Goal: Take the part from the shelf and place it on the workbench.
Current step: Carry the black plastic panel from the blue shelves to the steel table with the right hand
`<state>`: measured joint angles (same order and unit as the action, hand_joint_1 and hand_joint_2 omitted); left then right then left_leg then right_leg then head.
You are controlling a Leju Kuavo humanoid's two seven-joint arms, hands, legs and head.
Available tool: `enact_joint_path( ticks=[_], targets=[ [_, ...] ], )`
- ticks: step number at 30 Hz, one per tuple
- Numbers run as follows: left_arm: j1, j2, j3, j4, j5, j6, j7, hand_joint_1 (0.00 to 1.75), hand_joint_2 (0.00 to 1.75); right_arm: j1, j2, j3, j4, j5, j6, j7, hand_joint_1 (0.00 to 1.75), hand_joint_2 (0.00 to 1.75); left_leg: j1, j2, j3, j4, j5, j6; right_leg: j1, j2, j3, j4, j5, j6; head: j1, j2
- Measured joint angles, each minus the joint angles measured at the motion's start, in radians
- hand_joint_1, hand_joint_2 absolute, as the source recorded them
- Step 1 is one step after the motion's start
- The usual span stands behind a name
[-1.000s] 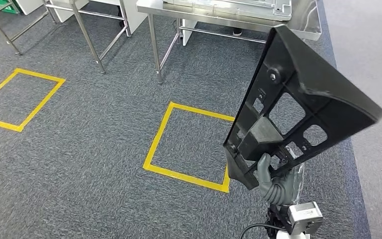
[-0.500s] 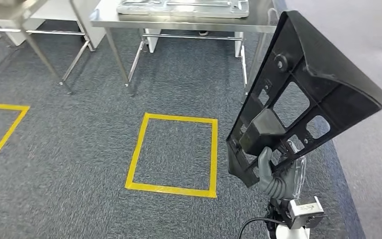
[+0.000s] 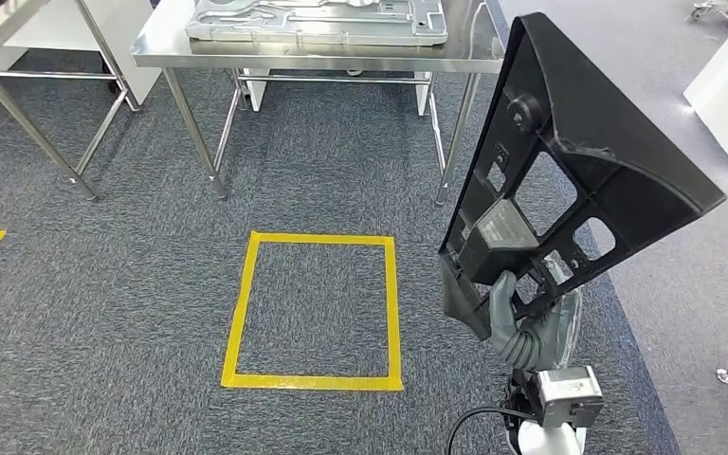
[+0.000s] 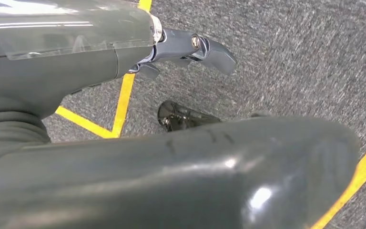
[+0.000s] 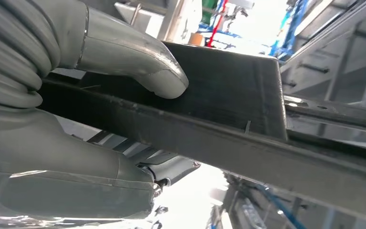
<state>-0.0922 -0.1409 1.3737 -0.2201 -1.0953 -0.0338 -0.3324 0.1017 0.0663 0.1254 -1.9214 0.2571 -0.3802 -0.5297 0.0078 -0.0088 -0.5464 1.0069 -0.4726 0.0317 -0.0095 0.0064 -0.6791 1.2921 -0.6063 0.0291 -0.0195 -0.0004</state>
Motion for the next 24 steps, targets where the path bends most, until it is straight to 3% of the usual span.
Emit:
enact_joint_path(
  ticks=[1,2,4,5,6,8,10,12,14,16,17,20,21,24],
  targets=[
    [0.001,0.0,0.0,0.0,-0.002,-0.001,0.001,0.0,0.0,0.0,0.001,-0.002,0.003,0.004,0.001,0.008,1.75,1.75,0.0,0.002,0.009,0.0,-0.008,-0.001,-0.001,-0.001,-0.016,0.0,0.007,0.001,0.0,0.0],
    [0.002,0.0,0.0,0.0,-0.003,-0.001,0.002,0.0,0.0,-0.001,0.002,-0.003,0.007,0.008,0.005,0.015,1.75,1.75,0.0,0.003,0.019,0.0,-0.016,-0.003,-0.002,-0.001,-0.014,-0.035,0.037,-0.001,0.0,0.0],
    [0.002,0.0,0.0,0.0,-0.004,-0.002,0.004,0.0,0.0,-0.002,0.004,-0.005,0.014,0.013,0.024,0.027,1.75,1.75,0.0,0.005,0.042,-0.001,-0.033,-0.008,-0.001,-0.008,0.024,-0.162,0.129,-0.009,0.0,0.0],
    [0.002,0.0,0.0,0.0,-0.004,-0.002,0.006,0.0,0.0,-0.003,0.004,-0.005,0.018,0.013,0.037,0.032,1.75,1.75,-0.001,0.007,0.049,-0.001,-0.041,-0.013,0.002,-0.013,0.04,-0.213,0.152,-0.014,0.0,0.0],
    [0.001,0.0,-0.001,0.0,-0.004,-0.002,0.007,0.0,0.0,-0.003,0.005,-0.005,0.022,0.013,0.047,0.035,1.75,1.75,-0.001,0.008,0.053,-0.004,-0.047,-0.018,0.006,-0.017,0.049,-0.244,0.163,-0.02,0.0,0.0],
    [0.001,0.0,-0.001,0.0,-0.004,-0.002,0.009,0.0,0.0,-0.006,0.007,-0.005,0.029,0.014,0.055,0.038,1.75,1.75,-0.004,0.011,0.063,-0.003,-0.05,-0.031,0.009,-0.016,0.055,-0.26,0.156,-0.034,-0.001,0.0],
    [0.001,0.002,-0.001,0.0,-0.003,-0.002,0.01,0.0,0.0,-0.008,0.012,-0.005,0.035,0.041,0.049,0.048,1.75,1.75,-0.004,0.013,0.068,0.02,-0.051,-0.041,0.004,-0.014,0.075,-0.268,0.159,-0.046,-0.001,0.0],
    [-0.002,0.003,-0.001,0.0,0.002,0.001,0.013,0.0,0.0,-0.012,0.019,-0.005,0.042,0.093,0.036,0.07,1.75,1.75,-0.003,0.011,0.026,0.105,-0.071,-0.047,0.001,-0.014,0.094,-0.272,0.151,-0.055,-0.001,0.0],
    [-0.002,0.003,-0.001,0.0,0.008,0.004,0.016,0.0,0.0,-0.013,0.025,-0.004,0.058,0.116,0.033,0.086,1.75,1.75,-0.002,0.011,-0.059,0.236,-0.123,-0.052,0.001,-0.014,0.107,-0.272,0.138,-0.06,-0.002,0.0],
    [0.002,0.002,-0.001,0.0,0.01,0.007,0.019,0.0,0.0,-0.011,0.029,-0.003,0.077,0.107,0.036,0.088,1.75,1.75,-0.001,0.011,-0.122,0.297,-0.155,-0.052,0.002,-0.011,0.122,-0.272,0.123,-0.06,-0.002,0.0],
    [0.004,0.002,-0.001,0.0,0.012,0.008,0.019,0.0,0.0,-0.01,0.031,-0.003,0.085,0.102,0.036,0.088,1.75,1.75,-0.001,0.011,-0.128,0.275,-0.14,-0.05,0.003,-0.01,0.133,-0.272,0.115,-0.059,-0.002,0.0],
    [0.007,0.004,0.0,0.0,0.015,0.012,0.019,0.0,0.0,-0.01,0.035,-0.003,0.101,0.098,0.037,0.088,1.75,1.75,-0.005,0.013,-0.086,0.089,-0.009,-0.036,0.004,-0.007,0.166,-0.273,0.09,-0.05,-0.001,0.0],
    [0.007,0.005,0.0,0.0,0.015,0.012,0.019,0.0,0.0,-0.011,0.036,-0.003,0.106,0.098,0.036,0.088,1.75,1.75,-0.008,0.014,-0.076,0.046,0.016,-0.031,0.004,-0.007,0.172,-0.275,0.083,-0.045,-0.001,0.0],
    [0.007,0.005,0.0,0.0,0.015,0.013,0.02,0.0,0.0,-0.011,0.039,-0.002,0.115,0.099,0.036,0.087,1.75,1.75,-0.011,0.012,-0.06,0.016,0.021,-0.014,0.006,-0.005,0.184,-0.271,0.079,-0.024,-0.001,0.0]
  ],
)
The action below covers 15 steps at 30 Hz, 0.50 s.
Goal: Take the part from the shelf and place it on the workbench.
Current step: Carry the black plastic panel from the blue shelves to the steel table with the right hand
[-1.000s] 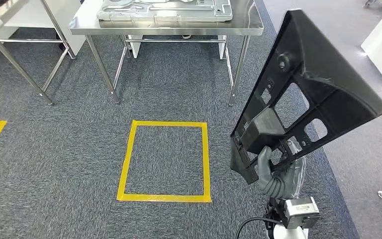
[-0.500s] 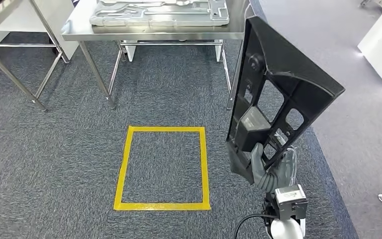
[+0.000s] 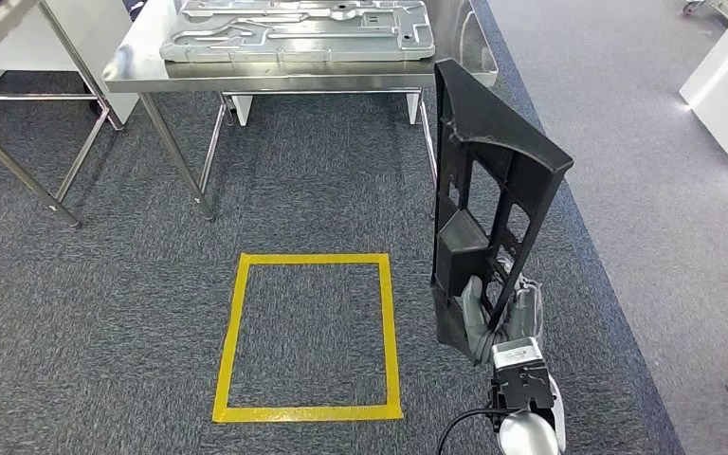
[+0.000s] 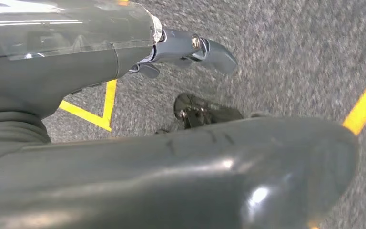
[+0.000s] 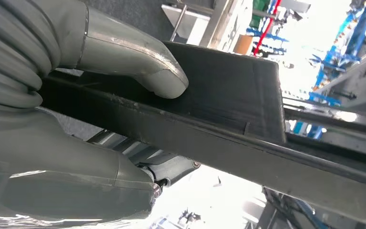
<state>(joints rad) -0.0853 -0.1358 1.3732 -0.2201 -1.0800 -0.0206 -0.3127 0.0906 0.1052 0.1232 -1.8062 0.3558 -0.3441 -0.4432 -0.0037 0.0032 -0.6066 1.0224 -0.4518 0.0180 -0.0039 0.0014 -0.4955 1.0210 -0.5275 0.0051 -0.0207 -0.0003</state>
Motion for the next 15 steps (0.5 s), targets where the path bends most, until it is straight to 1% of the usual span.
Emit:
enact_joint_path(
  ticks=[1,2,3,5,8,9,11,12,13,14,15],
  targets=[
    [0.001,-0.001,0.0,0.0,0.0,0.0,0.0,0.0,0.0,0.0,0.001,0.0,0.002,0.001,0.0,0.0,1.75,1.75,0.002,-0.001,0.012,-0.006,0.002,0.007,0.0,0.0,0.001,0.013,0.001,0.007,0.0,0.0],
    [0.001,-0.001,0.0,0.0,0.001,0.0,0.001,0.0,0.0,-0.002,0.001,0.0,0.004,0.002,-0.001,0.0,1.75,1.75,0.004,-0.003,0.025,-0.01,0.0,0.013,-0.001,0.0,-0.005,0.035,-0.001,0.012,0.0,0.0],
    [0.001,-0.002,0.0,0.0,0.002,0.0,0.001,0.0,0.0,-0.003,0.001,0.0,0.005,0.002,-0.001,0.0,1.75,1.75,0.006,-0.004,0.036,-0.013,-0.002,0.017,-0.002,-0.001,-0.012,0.056,-0.005,0.015,0.0,0.0],
    [0.001,-0.002,0.0,0.0,0.002,0.0,0.001,0.0,0.0,-0.005,0.0,0.0,0.006,0.003,-0.002,0.0,1.75,1.75,0.007,-0.003,0.043,-0.015,-0.005,0.021,-0.002,-0.001,-0.026,0.083,-0.009,0.017,0.0,0.0],
    [0.0,-0.002,0.0,0.0,0.002,0.0,0.002,0.0,0.0,-0.005,0.001,0.0,0.006,0.003,-0.002,0.0,1.75,1.75,0.006,-0.003,0.044,-0.015,-0.005,0.022,-0.002,-0.001,-0.03,0.09,-0.011,0.017,0.001,0.0],
    [0.0,-0.002,0.0,0.0,0.003,0.001,0.002,0.0,0.0,-0.006,0.001,0.0,0.007,0.004,-0.002,0.001,1.75,1.75,0.006,-0.004,0.046,-0.016,-0.007,0.023,-0.003,-0.001,-0.047,0.114,-0.018,0.019,0.001,0.0],
    [-0.002,-0.002,0.0,0.0,0.008,0.002,0.003,0.0,0.0,-0.008,0.001,0.0,0.014,0.005,-0.002,0.001,1.75,1.75,0.006,-0.006,0.059,-0.016,-0.022,0.026,-0.004,-0.001,-0.131,0.217,-0.067,0.023,0.001,0.0],
    [-0.002,-0.003,0.0,0.0,0.012,0.004,0.005,0.0,0.0,-0.02,0.0,-0.002,0.023,0.009,0.001,0.004,1.75,1.75,0.005,-0.008,0.081,-0.017,-0.042,0.025,-0.003,-0.001,-0.164,0.205,-0.043,0.022,0.001,0.0],
    [-0.001,-0.004,0.001,0.0,0.017,0.006,0.007,0.0,0.0,-0.035,-0.002,-0.004,0.033,0.013,0.007,0.007,1.75,1.75,0.004,-0.009,0.105,-0.016,-0.063,0.021,-0.001,0.0,-0.184,0.167,-0.001,0.017,0.001,0.0],
    [-0.002,-0.006,0.002,0.0,0.019,0.007,0.008,0.0,0.0,-0.055,-0.004,-0.007,0.044,0.017,0.013,0.013,1.75,1.75,0.003,-0.01,0.125,-0.016,-0.082,0.016,0.003,0.0,-0.18,0.101,0.05,0.01,0.001,0.0],
    [-0.003,-0.007,0.002,0.0,0.021,0.008,0.009,0.0,0.0,-0.081,-0.007,-0.012,0.055,0.02,0.02,0.02,1.75,1.75,0.002,-0.01,0.145,-0.02,-0.1,0.009,0.007,0.0,-0.168,0.032,0.105,0.002,0.001,0.0]
  ],
)
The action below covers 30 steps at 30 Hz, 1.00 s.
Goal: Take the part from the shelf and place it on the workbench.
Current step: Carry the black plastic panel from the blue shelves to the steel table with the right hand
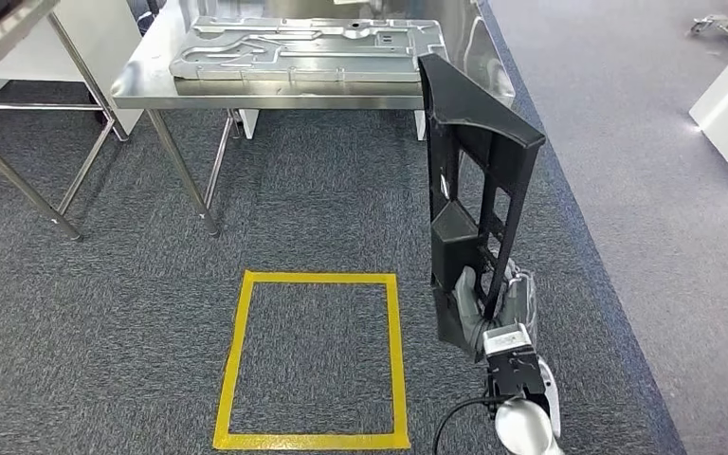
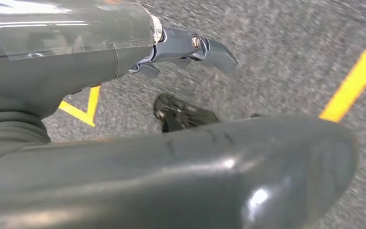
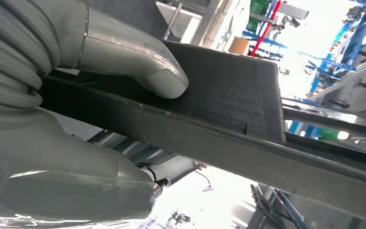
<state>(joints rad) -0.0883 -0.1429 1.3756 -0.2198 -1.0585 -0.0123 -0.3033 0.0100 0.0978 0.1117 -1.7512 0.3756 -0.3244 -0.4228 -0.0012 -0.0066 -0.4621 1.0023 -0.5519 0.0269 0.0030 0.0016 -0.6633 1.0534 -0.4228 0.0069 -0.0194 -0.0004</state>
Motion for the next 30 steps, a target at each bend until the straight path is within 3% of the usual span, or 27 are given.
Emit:
enact_joint_path(
  ticks=[2,4,6,7,9,10,11,12,15,16,17,19,21,22,24,25,26,27,30],
  targets=[
    [-0.004,-0.001,0.0,0.0,0.002,0.002,0.001,0.0,0.0,-0.045,-0.006,-0.008,0.013,-0.006,0.006,0.009,1.75,1.75,-0.002,0.001,0.012,0.003,0.0,-0.013,0.001,0.002,0.014,-0.018,-0.002,-0.012,0.001,0.0],
    [-0.007,0.0,0.001,0.0,0.004,0.007,0.004,0.0,0.0,-0.099,-0.012,-0.015,0.025,-0.011,0.007,0.014,1.75,1.75,-0.002,0.001,0.001,0.05,0.017,-0.023,-0.005,0.004,0.04,-0.033,-0.007,-0.023,0.0,0.0],
    [-0.01,0.0,0.002,0.0,0.009,0.015,0.008,0.0,0.0,-0.159,-0.015,-0.019,0.038,-0.002,-0.001,0.02,1.75,1.75,0.001,0.001,-0.07,0.162,0.02,-0.032,-0.01,0.005,0.065,-0.042,-0.018,-0.031,0.0,0.0],
    [-0.01,0.0,0.004,0.0,0.011,0.019,0.01,0.0,0.0,-0.187,-0.015,-0.02,0.045,0.006,-0.013,0.022,1.75,1.75,0.003,0.001,-0.118,0.225,0.001,-0.037,-0.012,0.005,0.076,-0.043,-0.027,-0.032,0.0,0.0],
    [-0.008,-0.002,0.008,0.0,0.017,0.028,0.012,0.0,0.0,-0.233,-0.015,-0.021,0.056,0.019,-0.042,0.022,1.75,1.75,0.008,0.001,-0.201,0.298,-0.075,-0.046,-0.013,0.006,0.103,-0.044,-0.05,-0.031,-0.001,0.0],
    [-0.006,-0.003,0.009,0.0,0.021,0.033,0.013,0.0,0.0,-0.252,-0.014,-0.021,0.06,0.02,-0.055,0.02,1.75,1.75,0.01,0.002,-0.225,0.294,-0.106,-0.049,-0.014,0.007,0.12,-0.044,-0.064,-0.03,-0.001,0.0],
    [-0.004,-0.003,0.011,0.0,0.026,0.037,0.013,0.0,0.0,-0.269,-0.013,-0.021,0.063,0.016,-0.065,0.017,1.75,1.75,0.011,0.002,-0.237,0.265,-0.115,-0.05,-0.015,0.007,0.139,-0.044,-0.078,-0.028,-0.001,0.0],
    [-0.003,-0.004,0.014,0.0,0.031,0.041,0.014,0.0,0.0,-0.285,-0.012,-0.02,0.065,0.009,-0.072,0.015,1.75,1.75,0.012,0.002,-0.241,0.215,-0.086,-0.049,-0.015,0.007,0.158,-0.044,-0.094,-0.025,-0.001,0.0],
    [0.003,-0.005,0.024,0.0,0.042,0.05,0.015,0.0,0.0,-0.322,-0.01,-0.012,0.073,-0.016,-0.075,0.012,1.75,1.75,0.008,0.006,-0.233,0.064,0.123,-0.034,-0.012,0.009,0.204,-0.044,-0.138,-0.011,0.0,0.0],
    [0.003,-0.006,0.027,0.0,0.043,0.051,0.016,0.0,0.0,-0.331,-0.009,-0.01,0.074,-0.02,-0.074,0.012,1.75,1.75,0.006,0.005,-0.229,0.045,0.162,-0.026,-0.01,0.01,0.214,-0.043,-0.146,-0.004,0.0,0.0],
    [0.003,-0.007,0.029,0.0,0.044,0.052,0.016,0.0,0.0,-0.338,-0.008,-0.007,0.076,-0.021,-0.074,0.01,1.75,1.75,0.004,0.005,-0.222,0.042,0.164,-0.017,-0.009,0.012,0.218,-0.036,-0.146,0.004,0.0,0.0],
    [0.0,-0.011,0.032,0.0,0.044,0.052,0.016,0.0,0.0,-0.352,-0.008,-0.004,0.076,-0.025,-0.075,0.007,1.75,1.75,0.007,0.002,-0.2,0.032,0.157,0.0,-0.011,0.01,0.194,0.022,-0.118,0.016,0.0,0.0],
    [-0.004,-0.013,0.034,0.0,0.045,0.053,0.016,0.0,0.0,-0.362,-0.007,-0.001,0.079,-0.032,-0.075,0.003,1.75,1.75,0.009,0.0,-0.176,0.024,0.143,0.012,-0.014,0.007,0.119,0.136,-0.101,0.022,0.001,0.0],
    [-0.004,-0.014,0.035,0.0,0.047,0.054,0.016,0.0,0.0,-0.365,-0.007,0.0,0.082,-0.036,-0.075,0.002,1.75,1.75,0.009,-0.001,-0.165,0.022,0.132,0.015,-0.015,0.006,0.075,0.191,-0.119,0.023,0.001,0.0],
    [-0.003,-0.015,0.037,0.0,0.053,0.059,0.016,0.0,0.0,-0.371,-0.008,0.007,0.09,-0.043,-0.071,0.002,1.75,1.75,0.008,-0.003,-0.139,0.022,0.107,0.017,-0.016,0.005,0.0,0.252,-0.196,0.029,0.002,0.0],
    [-0.002,-0.016,0.039,0.0,0.057,0.062,0.016,0.0,0.0,-0.375,-0.008,0.01,0.094,-0.048,-0.067,0.004,1.75,1.75,0.008,-0.005,-0.122,0.022,0.094,0.017,-0.016,0.005,-0.021,0.248,-0.227,0.03,0.002,0.0],
    [-0.002,-0.017,0.041,0.0,0.06,0.065,0.015,0.0,0.0,-0.378,-0.008,0.014,0.099,-0.052,-0.062,0.005,1.75,1.75,0.007,-0.006,-0.104,0.022,0.08,0.017,-0.015,0.004,-0.032,0.223,-0.236,0.029,0.002,0.0],
    [-0.002,-0.018,0.042,0.0,0.063,0.067,0.013,0.0,0.0,-0.382,-0.009,0.017,0.102,-0.055,-0.056,0.006,1.75,1.75,0.006,-0.008,-0.084,0.021,0.065,0.016,-0.014,0.004,-0.033,0.175,-0.212,0.026,0.002,0.0],
    [-0.002,-0.023,0.044,0.0,0.067,0.069,0.009,0.0,0.0,-0.386,-0.014,0.026,0.108,-0.056,-0.048,0.006,1.75,1.75,0.001,-0.011,-0.036,0.02,0.02,0.006,-0.004,0.004,-0.016,0.018,-0.025,0.007,0.002,0.0]
  ],
)
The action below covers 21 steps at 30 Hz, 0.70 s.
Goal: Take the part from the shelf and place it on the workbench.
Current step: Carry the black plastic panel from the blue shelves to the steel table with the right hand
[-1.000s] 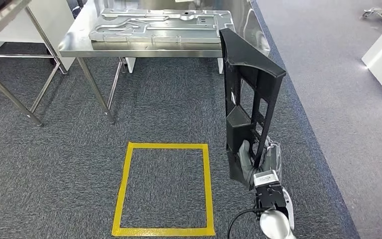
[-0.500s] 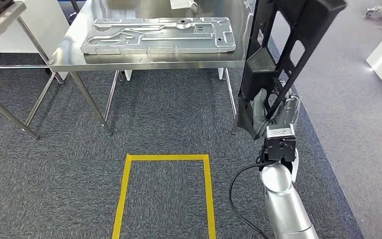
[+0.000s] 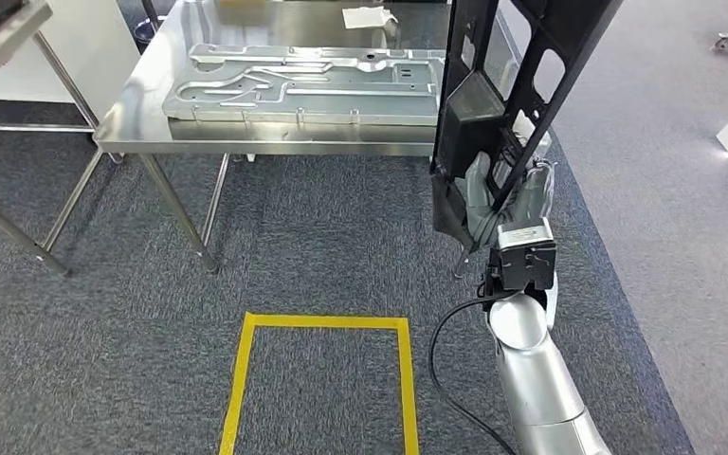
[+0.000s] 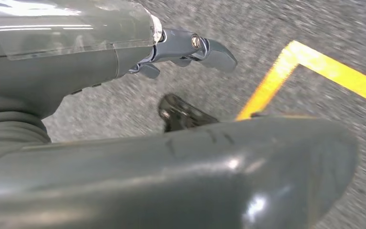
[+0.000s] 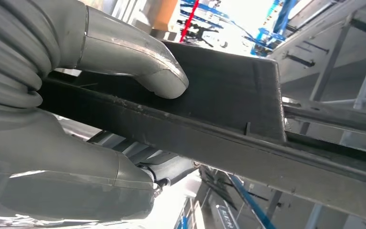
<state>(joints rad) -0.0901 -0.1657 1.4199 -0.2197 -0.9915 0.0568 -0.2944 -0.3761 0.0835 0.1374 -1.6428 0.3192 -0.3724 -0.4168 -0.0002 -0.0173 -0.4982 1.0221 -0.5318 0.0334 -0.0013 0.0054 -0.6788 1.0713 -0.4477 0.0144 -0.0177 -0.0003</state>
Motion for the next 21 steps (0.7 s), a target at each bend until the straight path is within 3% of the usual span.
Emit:
enact_joint_path(
  ticks=[1,4,6,7,9,11,12,13,14,16,17,19,21],
  targets=[
    [-0.001,-0.001,0.001,0.0,0.001,0.0,-0.001,0.0,0.0,-0.001,-0.001,0.004,0.001,0.0,0.001,0.0,1.75,1.75,-0.001,-0.001,0.013,-0.001,-0.009,-0.006,0.004,0.001,0.006,-0.022,0.036,-0.006,0.0,0.0],
    [-0.004,-0.001,0.006,0.0,0.005,0.0,-0.002,0.0,0.0,-0.009,-0.002,0.014,-0.001,-0.001,0.011,0.0,1.75,1.75,-0.002,-0.001,0.024,0.031,0.006,-0.024,0.002,0.006,0.042,-0.041,0.027,-0.026,-0.002,0.0],
    [-0.005,-0.001,0.009,0.0,0.009,0.001,-0.003,0.0,0.0,-0.013,-0.003,0.018,-0.003,-0.004,0.017,0.0,1.75,1.75,-0.001,0.002,-0.022,0.122,0.023,-0.033,-0.004,0.005,0.079,-0.056,0.012,-0.036,-0.003,0.0],
    [-0.006,-0.002,0.011,0.0,0.01,0.001,-0.004,0.0,0.0,-0.012,-0.003,0.02,-0.005,-0.005,0.018,-0.001,1.75,1.75,0.002,0.004,-0.061,0.179,0.015,-0.037,-0.005,0.005,0.095,-0.061,0.001,-0.039,-0.003,0.0],
    [-0.004,-0.002,0.014,0.0,0.014,0.002,-0.005,0.0,0.0,-0.007,-0.003,0.025,-0.009,-0.008,0.016,-0.005,1.75,1.75,0.007,0.008,-0.141,0.259,-0.05,-0.045,-0.006,0.006,0.122,-0.062,-0.024,-0.041,-0.004,0.0],
    [0.0,-0.002,0.015,0.0,0.016,0.003,-0.006,0.0,0.0,0.0,-0.003,0.028,-0.016,-0.011,0.013,-0.006,1.75,1.75,0.009,0.01,-0.19,0.252,-0.111,-0.048,-0.006,0.009,0.156,-0.062,-0.053,-0.039,-0.004,0.0],
    [0.001,-0.002,0.016,0.0,0.018,0.003,-0.006,0.0,0.0,0.002,-0.003,0.029,-0.019,-0.013,0.013,-0.007,1.75,1.75,0.01,0.011,-0.2,0.215,-0.105,-0.047,-0.006,0.01,0.176,-0.062,-0.069,-0.037,-0.004,0.0],
    [0.003,-0.002,0.016,0.0,0.019,0.004,-0.006,0.0,0.0,0.004,-0.003,0.029,-0.021,-0.014,0.013,-0.007,1.75,1.75,0.01,0.011,-0.202,0.16,-0.062,-0.044,-0.006,0.011,0.196,-0.062,-0.086,-0.035,-0.004,0.0],
    [0.005,-0.002,0.018,0.0,0.02,0.004,-0.006,0.0,0.0,0.005,-0.003,0.029,-0.022,-0.015,0.014,-0.006,1.75,1.75,0.008,0.011,-0.203,0.105,0.018,-0.04,-0.005,0.011,0.217,-0.061,-0.104,-0.032,-0.004,0.0],
    [0.007,-0.003,0.021,0.0,0.024,0.006,-0.005,0.0,0.0,0.007,-0.003,0.031,-0.021,-0.019,0.019,-0.005,1.75,1.75,0.003,0.011,-0.198,0.041,0.135,-0.029,-0.003,0.014,0.24,-0.064,-0.131,-0.021,-0.004,0.0],
    [0.007,-0.003,0.023,0.0,0.026,0.008,-0.004,0.0,0.0,0.008,-0.003,0.031,-0.021,-0.021,0.022,-0.005,1.75,1.75,0.001,0.011,-0.195,0.033,0.158,-0.022,-0.003,0.016,0.247,-0.064,-0.137,-0.014,-0.003,0.0],
    [0.006,-0.004,0.024,0.0,0.028,0.01,-0.004,0.0,0.0,0.008,-0.004,0.033,-0.024,-0.025,0.027,-0.005,1.75,1.75,-0.001,0.011,-0.179,0.027,0.144,-0.009,-0.003,0.016,0.249,-0.056,-0.128,0.0,-0.003,0.0],
    [0.004,-0.006,0.024,0.0,0.028,0.012,-0.004,0.0,0.0,0.005,-0.004,0.035,-0.028,-0.027,0.027,-0.005,1.75,1.75,0.002,0.01,-0.156,0.012,0.136,0.0,-0.004,0.012,0.219,0.005,-0.097,0.009,-0.003,0.0]
  ],
)
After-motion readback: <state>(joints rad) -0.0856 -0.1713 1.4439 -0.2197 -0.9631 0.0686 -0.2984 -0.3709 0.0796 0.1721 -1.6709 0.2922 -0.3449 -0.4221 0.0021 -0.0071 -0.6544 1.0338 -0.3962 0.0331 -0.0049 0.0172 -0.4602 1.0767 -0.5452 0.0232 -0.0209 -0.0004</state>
